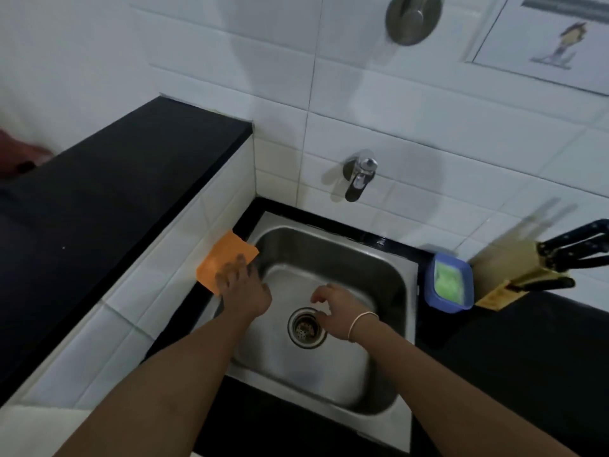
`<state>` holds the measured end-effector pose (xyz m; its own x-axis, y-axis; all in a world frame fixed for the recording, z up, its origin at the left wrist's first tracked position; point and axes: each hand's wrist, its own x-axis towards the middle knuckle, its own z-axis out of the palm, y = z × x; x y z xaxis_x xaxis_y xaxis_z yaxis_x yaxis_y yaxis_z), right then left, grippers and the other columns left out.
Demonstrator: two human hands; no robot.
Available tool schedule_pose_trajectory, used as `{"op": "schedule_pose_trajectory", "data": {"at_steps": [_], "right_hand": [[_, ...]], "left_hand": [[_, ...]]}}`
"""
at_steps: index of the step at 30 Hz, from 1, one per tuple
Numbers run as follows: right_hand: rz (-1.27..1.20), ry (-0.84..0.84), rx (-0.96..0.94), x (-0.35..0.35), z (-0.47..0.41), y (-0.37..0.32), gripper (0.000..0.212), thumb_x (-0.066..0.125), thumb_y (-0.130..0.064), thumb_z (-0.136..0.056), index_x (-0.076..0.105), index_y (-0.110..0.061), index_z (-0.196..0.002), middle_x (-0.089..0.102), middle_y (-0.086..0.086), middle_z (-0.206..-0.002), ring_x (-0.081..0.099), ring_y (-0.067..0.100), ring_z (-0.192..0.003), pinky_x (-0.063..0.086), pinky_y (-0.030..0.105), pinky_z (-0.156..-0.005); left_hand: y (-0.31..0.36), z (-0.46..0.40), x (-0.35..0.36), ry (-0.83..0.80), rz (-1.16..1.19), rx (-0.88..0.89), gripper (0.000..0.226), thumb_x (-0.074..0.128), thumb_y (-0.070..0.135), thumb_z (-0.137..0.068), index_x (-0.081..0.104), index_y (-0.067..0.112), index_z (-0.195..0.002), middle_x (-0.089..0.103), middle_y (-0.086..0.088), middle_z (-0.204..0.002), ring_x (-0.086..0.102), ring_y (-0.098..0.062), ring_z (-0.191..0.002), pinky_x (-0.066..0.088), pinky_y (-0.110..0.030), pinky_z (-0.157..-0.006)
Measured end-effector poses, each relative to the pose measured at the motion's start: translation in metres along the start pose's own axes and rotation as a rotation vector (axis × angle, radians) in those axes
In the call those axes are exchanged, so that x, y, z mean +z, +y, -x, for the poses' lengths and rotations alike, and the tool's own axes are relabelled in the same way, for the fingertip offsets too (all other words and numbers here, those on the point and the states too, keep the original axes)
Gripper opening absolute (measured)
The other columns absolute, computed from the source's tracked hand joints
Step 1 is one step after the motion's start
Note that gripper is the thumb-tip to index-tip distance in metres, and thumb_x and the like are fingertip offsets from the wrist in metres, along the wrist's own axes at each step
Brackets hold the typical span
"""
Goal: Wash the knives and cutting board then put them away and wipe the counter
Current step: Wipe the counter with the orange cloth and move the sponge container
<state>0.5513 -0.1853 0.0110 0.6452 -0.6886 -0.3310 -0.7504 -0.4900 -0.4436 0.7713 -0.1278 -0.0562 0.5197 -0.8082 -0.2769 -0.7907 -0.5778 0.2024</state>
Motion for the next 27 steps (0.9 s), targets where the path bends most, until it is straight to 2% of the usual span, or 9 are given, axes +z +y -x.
{"op": "schedule_pose_trajectory", "data": {"at_steps": [4,8,12,14,16,19,21,24,27], "right_hand": [[-0.099,0.079,0.001,-0.011,-0.008,-0.002,0.024,0.066,-0.026,-0.091,0.064,-0.024,-0.115,0.052,-0.006,-0.107,0.056,0.014,-0.086,0.052,0.032,-0.085],[-0.217,0.122,-0.014,-0.018,-0.012,-0.002,0.02,0.069,-0.02,-0.09,0.067,-0.021,-0.11,0.057,-0.004,-0.105,0.057,0.012,-0.085,0.047,0.025,-0.085],[-0.368,0.151,0.0,-0.026,-0.012,0.001,0.017,0.07,-0.018,-0.09,0.068,-0.021,-0.106,0.064,-0.005,-0.102,0.059,0.012,-0.095,0.043,0.022,-0.086],[-0.487,0.154,0.025,-0.027,-0.012,0.001,0.015,0.068,-0.018,-0.092,0.066,-0.022,-0.106,0.065,-0.005,-0.102,0.061,0.014,-0.099,0.044,0.025,-0.088],[-0.669,0.143,0.052,-0.027,-0.008,-0.001,0.02,0.065,-0.019,-0.095,0.064,-0.02,-0.115,0.064,-0.003,-0.11,0.061,0.018,-0.108,0.047,0.031,-0.09],[-0.888,0.051,0.052,-0.03,0.006,-0.005,0.042,0.058,-0.028,-0.101,0.049,-0.019,-0.141,0.053,-0.003,-0.129,0.052,0.018,-0.123,0.042,0.035,-0.093],[-1.007,-0.018,0.043,-0.034,0.019,-0.007,0.044,0.055,-0.037,-0.102,0.042,-0.027,-0.143,0.051,-0.005,-0.134,0.05,0.017,-0.12,0.041,0.036,-0.091],[-1.126,-0.071,0.052,-0.037,0.034,-0.001,0.039,0.056,-0.046,-0.099,0.05,-0.03,-0.133,0.061,0.0,-0.127,0.06,0.019,-0.112,0.051,0.039,-0.087],[-1.179,-0.081,0.066,-0.043,0.046,0.007,0.024,0.06,-0.031,-0.1,0.059,-0.023,-0.122,0.066,0.008,-0.116,0.064,0.024,-0.102,0.055,0.046,-0.083]], "left_hand": [[0.0,0.001,-0.007,0.142,0.075,0.001,0.063,0.043,0.041,-0.102,0.033,0.01,-0.156,0.03,-0.012,-0.162,0.03,-0.042,-0.14,0.017,-0.057,-0.116],[-0.001,0.008,-0.027,0.303,0.243,-0.026,0.051,0.049,0.031,-0.097,0.051,0.012,-0.145,0.058,-0.013,-0.137,0.051,-0.037,-0.12,0.034,-0.05,-0.101],[0.014,0.029,-0.055,0.351,0.474,0.086,0.039,0.052,0.013,-0.09,0.063,0.007,-0.128,0.066,-0.017,-0.115,0.063,-0.038,-0.104,0.049,-0.042,-0.086],[0.029,0.045,-0.066,0.347,0.557,0.131,0.04,0.057,0.005,-0.09,0.065,0.004,-0.129,0.066,-0.019,-0.124,0.062,-0.037,-0.114,0.047,-0.038,-0.096],[0.048,0.062,-0.073,0.275,0.645,0.113,0.043,0.059,0.002,-0.091,0.065,0.006,-0.133,0.064,-0.013,-0.135,0.061,-0.026,-0.121,0.042,-0.025,-0.1],[0.074,0.082,-0.079,0.191,0.855,0.102,0.038,0.061,0.0,-0.093,0.071,0.011,-0.128,0.069,-0.006,-0.127,0.063,-0.007,-0.1,0.044,-0.004,-0.077],[0.09,0.095,-0.08,0.121,1.036,0.094,0.032,0.063,0.002,-0.095,0.073,0.013,-0.123,0.071,-0.005,-0.12,0.062,0.0,-0.093,0.047,-0.004,-0.07],[0.113,0.112,-0.086,-0.001,1.303,0.044,0.029,0.064,0.002,-0.094,0.073,0.011,-0.12,0.073,-0.01,-0.113,0.069,-0.017,-0.096,0.054,-0.019,-0.072],[0.127,0.119,-0.094,-0.064,1.454,0.02,0.025,0.061,0.003,-0.098,0.071,0.007,-0.121,0.071,-0.017,-0.109,0.069,-0.023,-0.092,0.058,-0.028,-0.071]]}}
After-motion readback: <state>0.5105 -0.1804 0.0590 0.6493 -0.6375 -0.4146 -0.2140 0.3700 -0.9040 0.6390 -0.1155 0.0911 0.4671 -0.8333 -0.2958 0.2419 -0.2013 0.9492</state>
